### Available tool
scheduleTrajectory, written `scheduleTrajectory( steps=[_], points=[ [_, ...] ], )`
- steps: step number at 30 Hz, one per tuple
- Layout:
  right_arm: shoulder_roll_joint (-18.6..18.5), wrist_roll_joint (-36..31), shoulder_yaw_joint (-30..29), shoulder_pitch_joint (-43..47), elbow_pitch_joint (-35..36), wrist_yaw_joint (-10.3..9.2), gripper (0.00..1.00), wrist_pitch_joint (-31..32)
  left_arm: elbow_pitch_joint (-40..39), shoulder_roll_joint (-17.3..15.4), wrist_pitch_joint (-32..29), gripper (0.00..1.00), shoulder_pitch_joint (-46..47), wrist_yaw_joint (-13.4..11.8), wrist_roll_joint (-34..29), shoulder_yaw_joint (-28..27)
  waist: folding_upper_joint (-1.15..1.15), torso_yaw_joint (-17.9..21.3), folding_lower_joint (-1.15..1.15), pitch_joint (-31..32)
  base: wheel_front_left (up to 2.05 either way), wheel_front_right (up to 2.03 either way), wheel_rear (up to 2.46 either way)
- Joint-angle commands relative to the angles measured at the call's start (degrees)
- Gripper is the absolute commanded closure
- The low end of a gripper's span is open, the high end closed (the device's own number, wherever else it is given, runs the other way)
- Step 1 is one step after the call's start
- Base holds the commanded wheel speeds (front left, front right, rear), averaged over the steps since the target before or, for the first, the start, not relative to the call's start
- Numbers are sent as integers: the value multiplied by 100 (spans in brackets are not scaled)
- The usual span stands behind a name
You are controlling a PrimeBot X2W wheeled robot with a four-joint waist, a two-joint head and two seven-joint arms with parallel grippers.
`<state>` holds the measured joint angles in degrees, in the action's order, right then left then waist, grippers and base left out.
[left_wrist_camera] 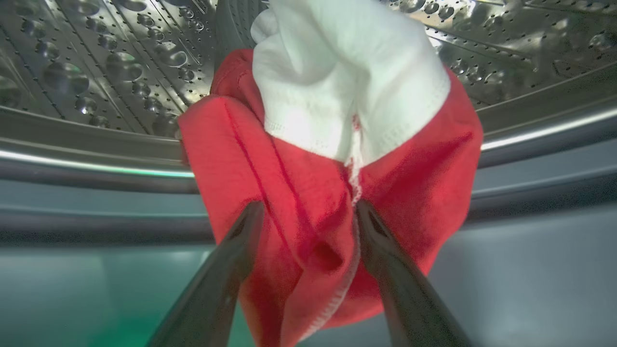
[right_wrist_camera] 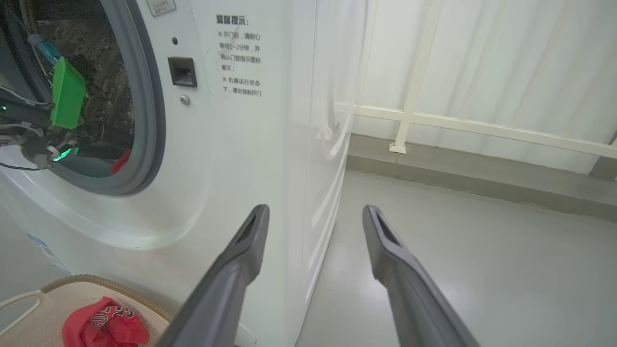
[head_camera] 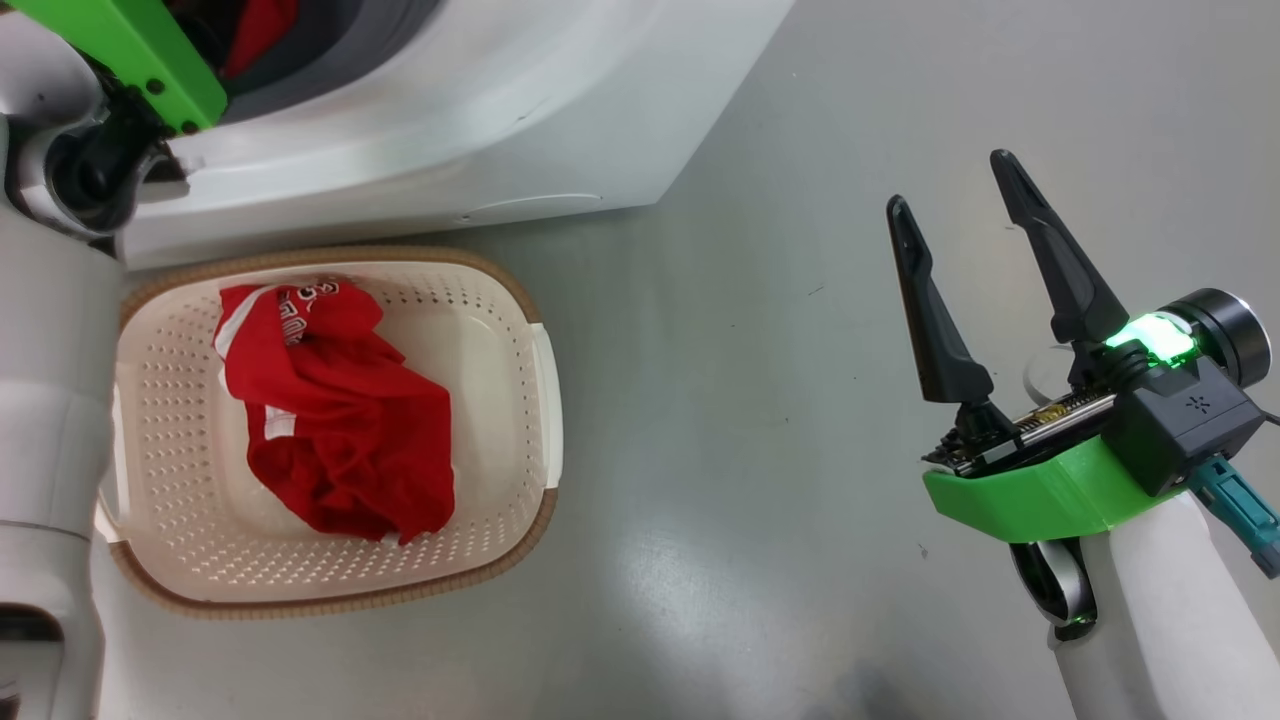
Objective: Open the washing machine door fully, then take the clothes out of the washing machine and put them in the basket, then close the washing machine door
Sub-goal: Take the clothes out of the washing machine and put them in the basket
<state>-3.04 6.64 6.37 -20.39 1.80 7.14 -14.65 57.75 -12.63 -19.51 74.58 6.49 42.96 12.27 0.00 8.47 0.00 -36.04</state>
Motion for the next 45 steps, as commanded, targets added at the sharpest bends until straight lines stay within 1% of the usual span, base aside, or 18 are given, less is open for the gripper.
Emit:
scheduleTrajectory(
  steps=[1, 2, 3, 7, 10, 13, 15, 16, 18, 23, 26, 29, 34, 37, 39, 45],
  points=[
    [16, 41, 126, 38, 113, 35, 0, -35, -97, -305, -52, 9, 119, -6, -88, 14, 0, 7, 0, -4, 0, 0, 0],
    [16, 61, 116, 40, 113, 35, 0, -35, -84, -323, -68, 60, 123, 1, -149, 86, 0, 10, 0, -6, 0, 0, 0],
    [16, 78, 104, 39, 113, 35, 0, -35, -76, -337, -41, 100, 126, 3, -186, 122, 0, 13, 0, -12, 0, 0, 0],
    [16, 142, 73, 25, 113, 35, 0, -35, -65, -387, 196, 100, 108, 4, -400, 312, 0, 14, 0, -17, 0, 0, 0],
    [16, 183, 62, 14, 107, 35, 0, -35, -108, -483, 679, 100, 94, -126, -742, 520, 0, 4, 0, -18, 0, 0, 0],
    [16, 221, 46, 3, 93, 35, 0, -35, -178, -561, 1332, 100, 63, -301, -1111, 728, 0, -16, 0, -7, 0, 0, 0],
    [16, 238, 35, 6, 80, 35, 0, -35, -197, -567, 1694, 100, 11, -338, -1267, 833, 0, -37, 0, 12, 0, 0, 0],
    [16, 238, 35, 6, 80, 35, 0, -35, -197, -567, 1694, 100, 11, -338, -1267, 833, 0, -37, 0, 12, 0, 0, 0],
    [16, 249, 21, 7, 66, 35, 0, -35, -204, -617, 2064, 100, -28, -443, -1498, 981, 0, -63, 0, 31, 0, 0, 0],
    [16, 259, -8, 4, 39, 35, 0, -35, -234, -578, 2952, 100, -203, -616, -1689, 1073, 0, -139, 0, 116, 0, 0, 0],
    [16, 241, -50, 27, 21, 35, 0, -35, -353, -512, 3310, 100, -358, -581, -1521, 883, 0, -211, 0, 195, 0, 0, 0],
    [16, 215, -101, 64, 6, 35, 0, -35, -635, -517, 3433, 100, -568, -544, -1455, 694, 0, -291, 0, 286, 0, 0, 0],
    [16, 183, -133, 112, -32, 35, 0, -35, -1598, -535, 3448, 100, -1180, -689, -1652, 241, 0, -417, 0, 487, 0, 0, 0],
    [16, 183, -125, 163, -67, 35, 0, -35, -1977, -484, 3449, 100, -1619, -735, -1789, 34, 0, -478, 0, 640, 0, 0, 0],
    [16, 178, -139, 195, -86, 35, 0, -35, -2197, -433, 3449, 100, -1882, -769, -1885, -73, 0, -520, 0, 736, 0, 0, 0],
    [16, 141, -187, 305, -142, 35, 0, -35, -2577, -271, 3450, 100, -2593, -743, -2029, -360, 0, -646, 0, 1078, 0, 0, 0]
  ],
)
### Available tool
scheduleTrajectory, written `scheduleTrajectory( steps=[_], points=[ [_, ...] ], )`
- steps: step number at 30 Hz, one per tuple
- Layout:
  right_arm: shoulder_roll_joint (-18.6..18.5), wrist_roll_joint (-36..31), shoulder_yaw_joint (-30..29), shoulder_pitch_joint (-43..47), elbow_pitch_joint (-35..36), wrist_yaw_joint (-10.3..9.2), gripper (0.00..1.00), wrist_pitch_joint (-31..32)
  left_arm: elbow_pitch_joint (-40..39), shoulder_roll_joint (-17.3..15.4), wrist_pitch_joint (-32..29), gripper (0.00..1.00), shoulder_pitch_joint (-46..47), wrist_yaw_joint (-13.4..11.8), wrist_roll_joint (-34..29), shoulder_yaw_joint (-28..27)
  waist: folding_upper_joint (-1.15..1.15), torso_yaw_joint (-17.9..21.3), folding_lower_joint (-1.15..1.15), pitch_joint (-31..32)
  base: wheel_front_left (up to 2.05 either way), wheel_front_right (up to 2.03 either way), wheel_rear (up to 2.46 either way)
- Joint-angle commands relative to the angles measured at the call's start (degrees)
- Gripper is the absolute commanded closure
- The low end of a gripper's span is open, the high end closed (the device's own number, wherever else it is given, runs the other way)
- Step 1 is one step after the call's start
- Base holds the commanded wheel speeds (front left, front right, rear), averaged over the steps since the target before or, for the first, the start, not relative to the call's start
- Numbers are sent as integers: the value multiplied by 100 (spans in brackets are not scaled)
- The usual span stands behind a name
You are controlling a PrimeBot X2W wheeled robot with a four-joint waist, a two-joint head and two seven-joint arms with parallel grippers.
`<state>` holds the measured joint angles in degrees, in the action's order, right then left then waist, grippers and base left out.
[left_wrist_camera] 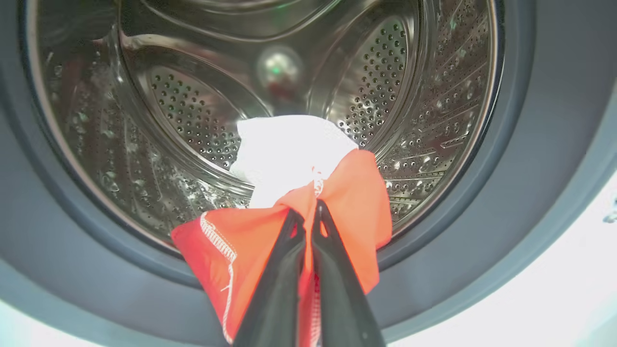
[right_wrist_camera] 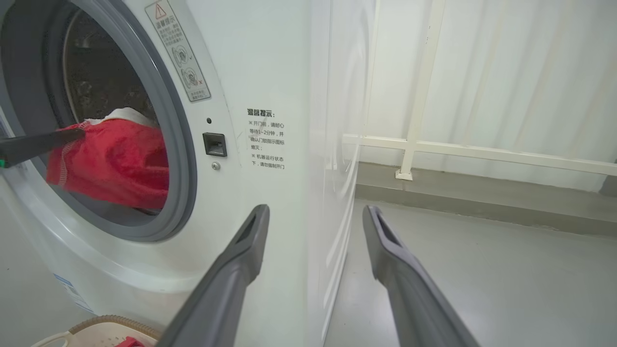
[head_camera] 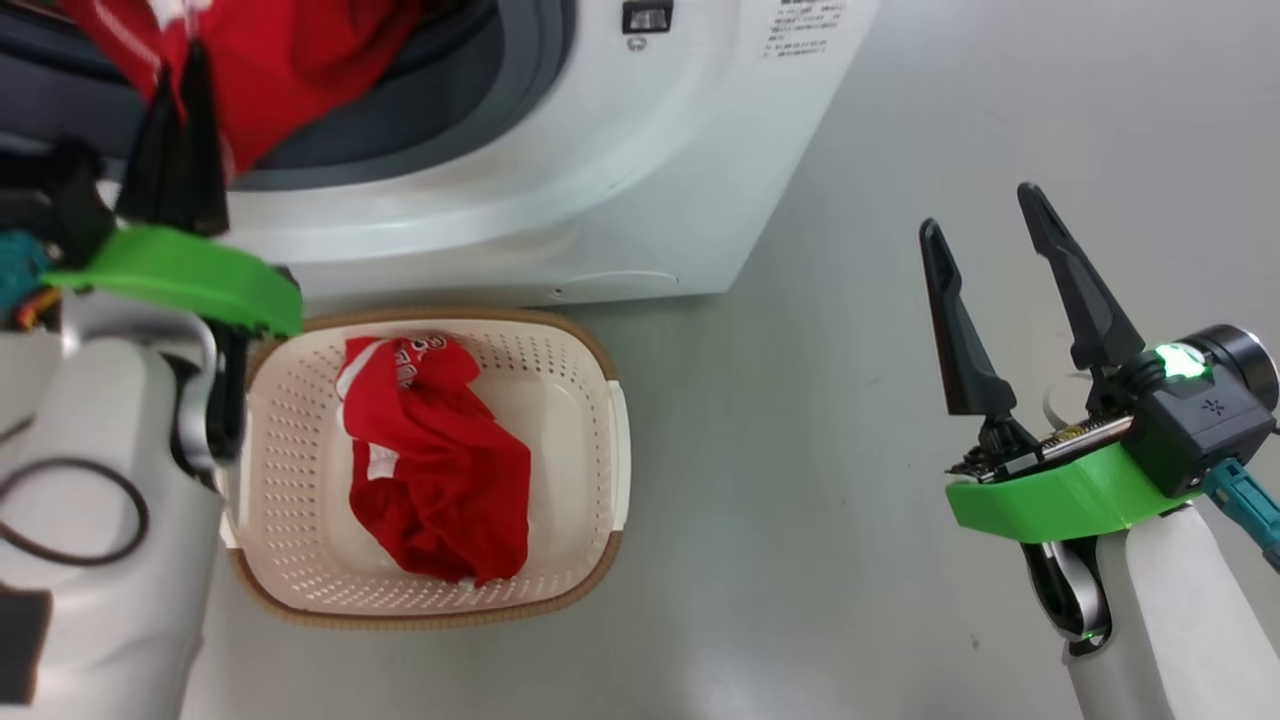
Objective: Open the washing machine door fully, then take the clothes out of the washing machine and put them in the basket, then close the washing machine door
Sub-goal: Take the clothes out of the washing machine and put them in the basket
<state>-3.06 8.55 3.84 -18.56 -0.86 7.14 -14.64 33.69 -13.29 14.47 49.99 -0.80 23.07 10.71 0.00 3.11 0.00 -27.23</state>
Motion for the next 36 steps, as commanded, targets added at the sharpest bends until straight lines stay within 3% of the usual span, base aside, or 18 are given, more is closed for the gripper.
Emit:
scheduleTrajectory(
  steps=[1, 19, 36],
  points=[
    [18, -53, 58, 154, 110, 35, 0, -36, -212, -177, 52, 100, -243, -13, -49, -241, 0, -131, 0, 266, 0, 0, 0],
    [-46, -42, 86, 593, -65, 35, 0, -36, -1655, 185, 52, 100, -2033, 0, -298, -618, 0, -322, 0, 1201, 0, 0, 0],
    [-18, 59, 158, 873, -93, 35, 0, -36, -3612, 223, -429, 100, -3377, -382, -289, -530, 0, -308, 0, 1694, 0, 0, 0]
  ],
)
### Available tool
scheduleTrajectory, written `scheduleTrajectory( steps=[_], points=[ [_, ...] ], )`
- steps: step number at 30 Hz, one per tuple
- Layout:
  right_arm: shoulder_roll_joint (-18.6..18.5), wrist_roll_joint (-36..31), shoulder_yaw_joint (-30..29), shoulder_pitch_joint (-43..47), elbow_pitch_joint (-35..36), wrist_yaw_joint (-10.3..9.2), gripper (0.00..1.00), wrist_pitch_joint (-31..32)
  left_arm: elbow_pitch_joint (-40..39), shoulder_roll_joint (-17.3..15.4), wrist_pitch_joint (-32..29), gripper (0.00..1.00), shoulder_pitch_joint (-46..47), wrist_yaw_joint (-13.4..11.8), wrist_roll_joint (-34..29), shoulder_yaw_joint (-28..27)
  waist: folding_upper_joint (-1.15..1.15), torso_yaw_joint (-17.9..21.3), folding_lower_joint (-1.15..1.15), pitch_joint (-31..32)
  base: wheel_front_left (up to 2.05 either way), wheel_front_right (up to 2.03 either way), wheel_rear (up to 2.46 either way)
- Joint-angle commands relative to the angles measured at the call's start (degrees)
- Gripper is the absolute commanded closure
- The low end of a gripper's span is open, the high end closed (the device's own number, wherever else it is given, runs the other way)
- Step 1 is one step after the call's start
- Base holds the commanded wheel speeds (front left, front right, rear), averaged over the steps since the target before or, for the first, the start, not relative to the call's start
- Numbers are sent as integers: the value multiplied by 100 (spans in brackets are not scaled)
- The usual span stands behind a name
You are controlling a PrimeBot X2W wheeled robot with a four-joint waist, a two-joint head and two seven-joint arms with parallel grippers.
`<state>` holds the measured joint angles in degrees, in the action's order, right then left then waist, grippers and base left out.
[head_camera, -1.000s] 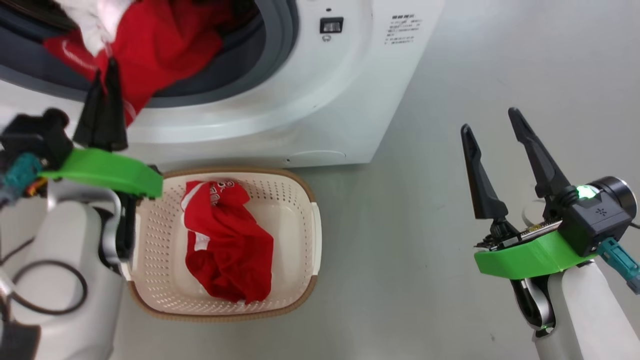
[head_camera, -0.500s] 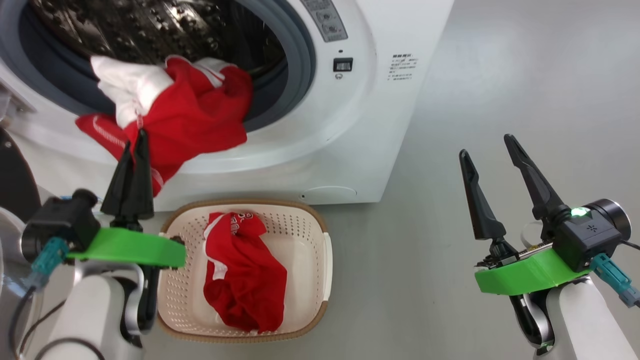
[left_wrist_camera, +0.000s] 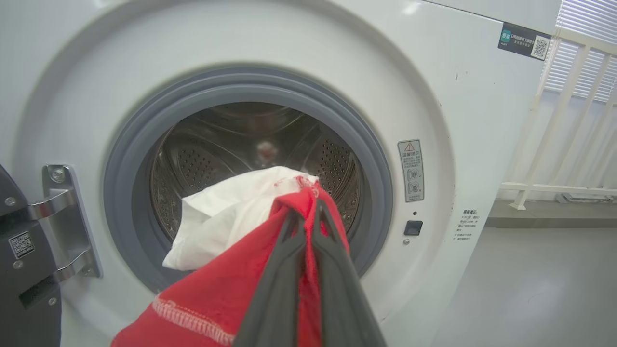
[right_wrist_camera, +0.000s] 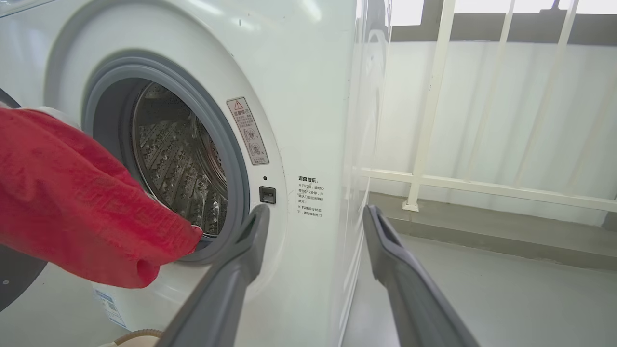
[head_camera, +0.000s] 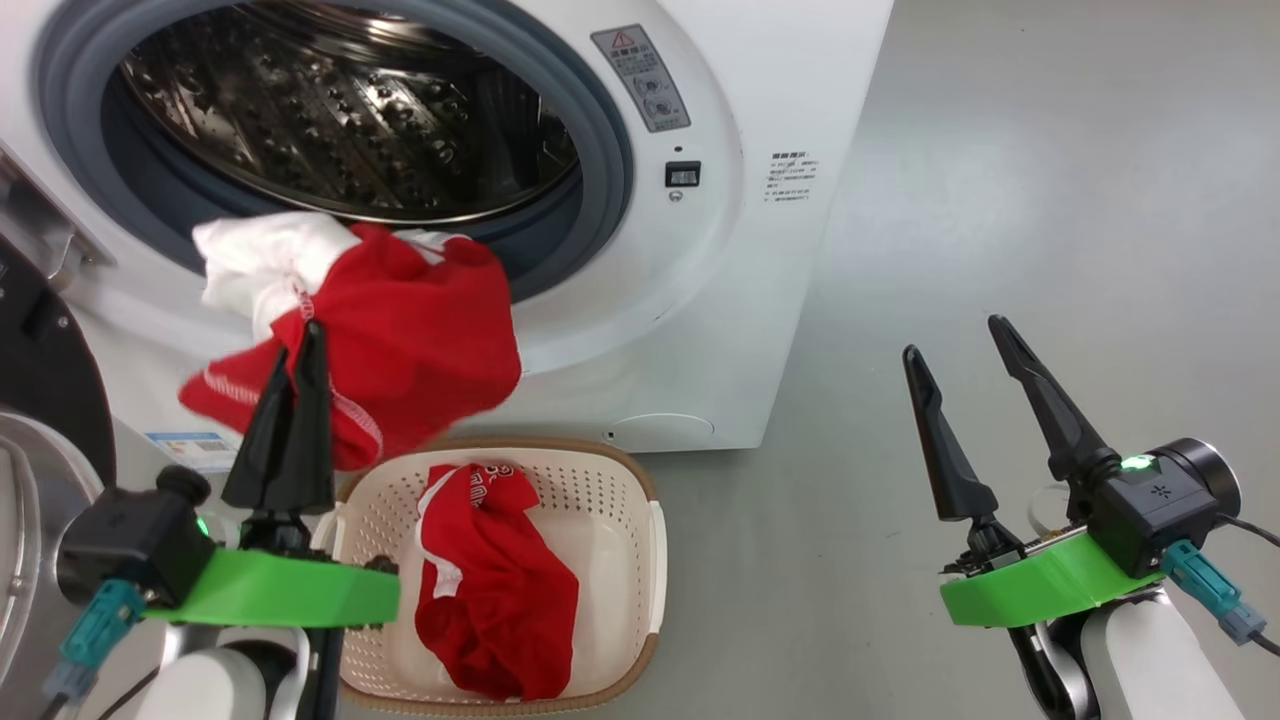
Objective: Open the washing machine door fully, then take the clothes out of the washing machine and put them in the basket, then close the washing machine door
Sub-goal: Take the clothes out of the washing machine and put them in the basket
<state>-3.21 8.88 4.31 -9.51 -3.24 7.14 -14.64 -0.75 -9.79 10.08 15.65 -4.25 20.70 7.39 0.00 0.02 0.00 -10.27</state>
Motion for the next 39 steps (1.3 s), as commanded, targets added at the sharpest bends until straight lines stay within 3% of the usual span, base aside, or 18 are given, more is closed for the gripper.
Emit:
scheduleTrajectory(
  steps=[1, 9, 24, 39],
  points=[
    [-1, 30, 111, -32, 147, 35, 0, -36, -261, -125, -21, 100, 17, -58, -57, -189, 0, -1, 0, -6, 0, 0, 0],
    [-3, 1, 108, -57, 159, 35, 0, -36, -469, -24, -248, 100, -212, -119, 40, -50, 0, -4, 0, -115, 0, 0, 0],
    [8, -19, 220, -361, 173, 35, 0, -36, 1804, 224, 170, 100, 432, 261, 380, 68, 0, 146, 0, -704, 0, 0, 0],
    [23, -37, 258, -600, 220, 35, 0, -36, 4593, 421, 472, 100, 1655, 664, 529, -27, 0, 316, 0, -1338, 0, 0, 0]
  ],
)
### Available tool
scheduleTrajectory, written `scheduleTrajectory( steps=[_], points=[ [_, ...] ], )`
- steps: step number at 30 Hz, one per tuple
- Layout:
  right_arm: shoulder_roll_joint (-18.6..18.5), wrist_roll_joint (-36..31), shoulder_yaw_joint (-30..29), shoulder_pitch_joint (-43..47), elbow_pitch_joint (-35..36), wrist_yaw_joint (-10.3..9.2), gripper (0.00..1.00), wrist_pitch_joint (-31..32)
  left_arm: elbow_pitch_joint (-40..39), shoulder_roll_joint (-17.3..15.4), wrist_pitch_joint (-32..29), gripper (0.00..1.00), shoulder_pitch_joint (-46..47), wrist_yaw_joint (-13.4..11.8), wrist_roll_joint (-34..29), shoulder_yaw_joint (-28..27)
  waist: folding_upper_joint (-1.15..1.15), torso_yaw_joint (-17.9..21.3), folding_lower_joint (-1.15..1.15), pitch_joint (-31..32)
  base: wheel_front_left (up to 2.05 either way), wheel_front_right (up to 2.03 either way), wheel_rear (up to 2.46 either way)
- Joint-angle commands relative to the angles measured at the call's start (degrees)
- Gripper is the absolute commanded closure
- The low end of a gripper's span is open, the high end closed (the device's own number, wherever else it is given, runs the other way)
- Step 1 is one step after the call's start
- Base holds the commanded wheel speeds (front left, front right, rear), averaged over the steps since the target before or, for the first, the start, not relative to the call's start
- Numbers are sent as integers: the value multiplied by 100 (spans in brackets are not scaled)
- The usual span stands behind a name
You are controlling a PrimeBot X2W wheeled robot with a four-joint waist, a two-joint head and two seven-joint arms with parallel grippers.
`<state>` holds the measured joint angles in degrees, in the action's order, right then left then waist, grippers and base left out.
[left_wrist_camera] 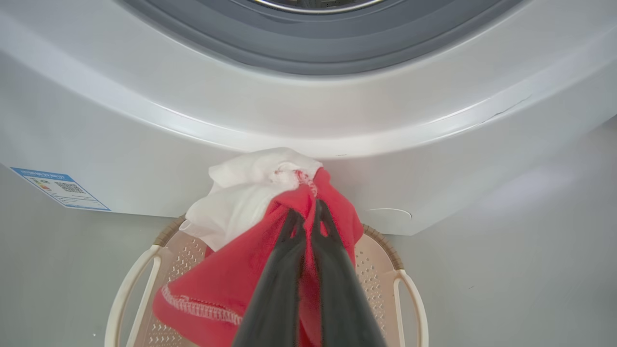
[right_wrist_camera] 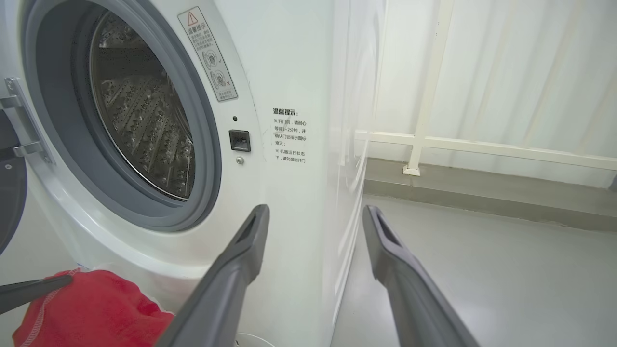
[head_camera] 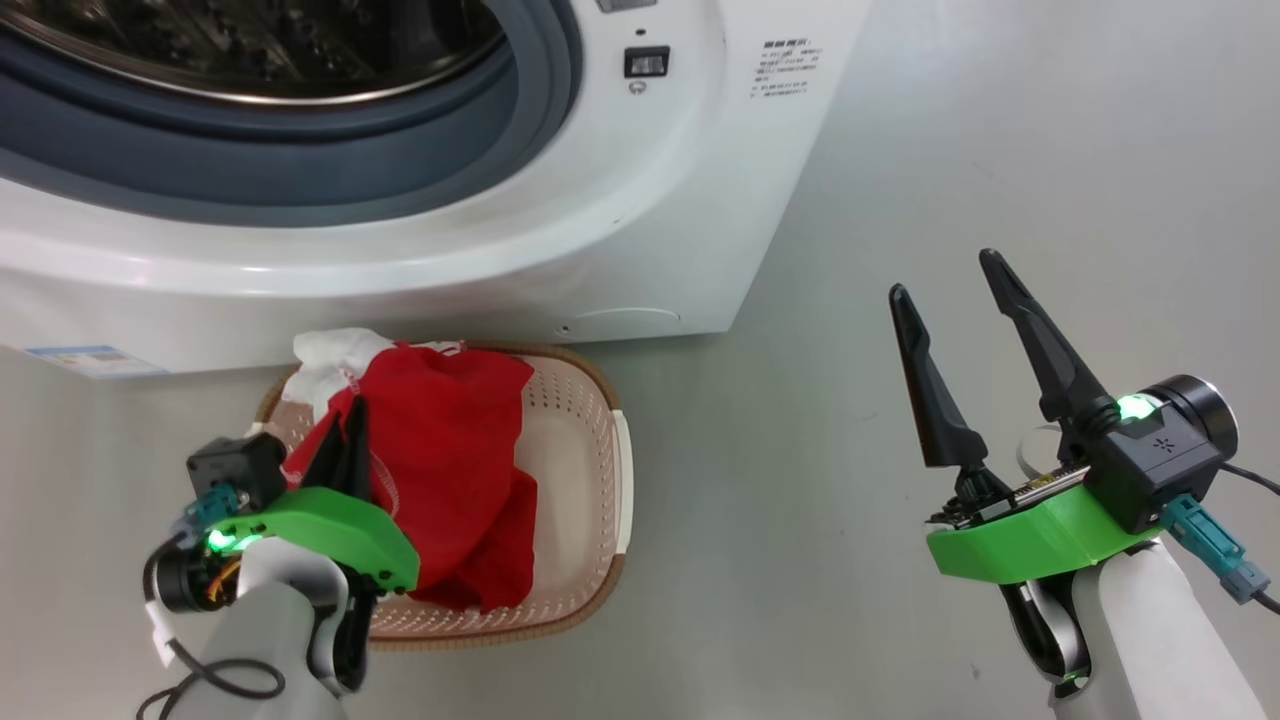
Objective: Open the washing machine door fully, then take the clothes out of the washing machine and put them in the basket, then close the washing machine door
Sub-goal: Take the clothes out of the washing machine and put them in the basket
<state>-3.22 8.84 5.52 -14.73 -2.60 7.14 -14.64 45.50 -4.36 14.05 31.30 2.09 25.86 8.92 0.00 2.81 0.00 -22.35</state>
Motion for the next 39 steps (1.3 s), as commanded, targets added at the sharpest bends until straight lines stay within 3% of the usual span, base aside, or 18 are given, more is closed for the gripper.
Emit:
scheduleTrajectory(
  steps=[1, 8, 9, 11, 15, 18, 24, 25, 27, 28, 39],
  points=[
    [25, -31, 142, -97, 159, 35, 0, -36, 153, -111, 77, 100, 185, 47, 22, -170, 0, 44, 0, -177, 0, 0, 0],
    [31, -6, 229, -289, 190, 35, 0, -36, 1175, -108, 87, 100, 800, 151, 17, -133, 0, 108, 0, -558, 0, 0, 0],
    [32, -1, 238, -319, 195, 35, 0, -36, 1293, -109, 88, 97, 863, 165, 18, -131, 0, 123, 0, -608, 0, 0, 0],
    [32, 20, 265, -377, 201, 35, 0, -36, 1529, -119, 90, 79, 982, 191, 28, -133, 0, 166, 0, -720, 0, 0, 0],
    [33, 85, 334, -489, 222, 35, 0, -36, 1913, -153, 92, 78, 1190, 221, 6, -113, 0, 254, 0, -952, 0, 0, 0],
    [34, 128, 370, -560, 230, 35, 0, -36, 2155, -186, 93, 67, 1311, 231, -6, -103, 0, 331, 0, -1103, 0, 0, 0],
    [34, 207, 393, -684, 260, 35, 0, -36, 2426, -272, 94, 60, 1504, 195, -51, -78, 0, 467, 0, -1349, 0, 0, 0],
    [34, 214, 391, -693, 259, 35, 0, -36, 2448, -280, 94, 52, 1521, 194, -58, -74, 0, 476, 0, -1362, 0, 0, 0],
    [34, 227, 383, -700, 253, 35, 0, -36, 2488, -279, 94, 6, 1547, 208, -42, -84, 0, 486, 0, -1374, 0, 0, 0],
    [34, 229, 378, -700, 247, 35, 0, -36, 2515, -264, 94, 0, 1555, 221, -22, -94, 0, 484, 0, -1368, 0, 0, 0],
    [34, 169, 240, -588, 98, 35, 0, -36, 2031, -206, 95, 0, 1318, 269, -17, -211, 0, 296, 0, -940, 0, 0, 0]
  ],
)
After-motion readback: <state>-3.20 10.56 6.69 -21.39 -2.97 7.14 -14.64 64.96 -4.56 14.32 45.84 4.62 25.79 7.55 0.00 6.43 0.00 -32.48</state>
